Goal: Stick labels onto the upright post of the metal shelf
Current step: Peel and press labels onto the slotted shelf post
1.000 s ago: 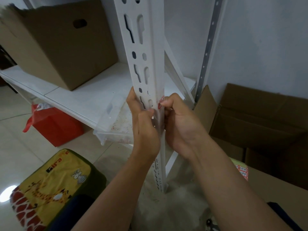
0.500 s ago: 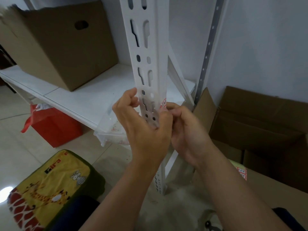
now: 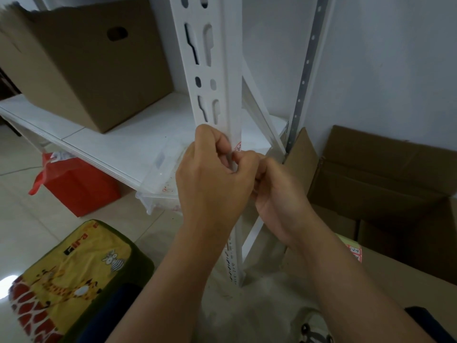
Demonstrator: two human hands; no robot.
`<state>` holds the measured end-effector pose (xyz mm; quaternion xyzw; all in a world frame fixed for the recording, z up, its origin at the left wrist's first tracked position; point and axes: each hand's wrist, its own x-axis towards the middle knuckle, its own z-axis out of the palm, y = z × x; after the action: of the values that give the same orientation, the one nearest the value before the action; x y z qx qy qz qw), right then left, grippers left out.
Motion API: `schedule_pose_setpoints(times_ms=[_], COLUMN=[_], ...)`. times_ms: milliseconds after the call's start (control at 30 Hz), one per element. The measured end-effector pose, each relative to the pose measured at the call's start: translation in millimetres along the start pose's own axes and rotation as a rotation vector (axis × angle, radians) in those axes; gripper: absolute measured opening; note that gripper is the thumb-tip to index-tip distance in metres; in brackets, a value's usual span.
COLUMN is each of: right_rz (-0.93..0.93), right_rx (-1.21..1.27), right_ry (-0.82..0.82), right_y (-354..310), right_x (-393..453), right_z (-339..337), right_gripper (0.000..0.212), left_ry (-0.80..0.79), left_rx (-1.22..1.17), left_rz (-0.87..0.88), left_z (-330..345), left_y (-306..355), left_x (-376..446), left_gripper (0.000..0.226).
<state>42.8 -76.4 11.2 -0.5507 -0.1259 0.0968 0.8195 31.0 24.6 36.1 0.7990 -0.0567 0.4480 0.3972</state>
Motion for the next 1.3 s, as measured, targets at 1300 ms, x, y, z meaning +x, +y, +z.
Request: schedule_pose_setpoints(times_ms=[1300], right_rz=[0.008], right_rx=[0.029], right_ry=[0.038], right_y=[-0.9], right_x=[0.7], right_z=[2.7], right_gripper=[0.031], left_ry=[-0.015], left_rx=[0.09], left_rz=[0.062], left_z=[-8.0], left_y=[-11.0], left_x=[-10.9], left_gripper=[0.016])
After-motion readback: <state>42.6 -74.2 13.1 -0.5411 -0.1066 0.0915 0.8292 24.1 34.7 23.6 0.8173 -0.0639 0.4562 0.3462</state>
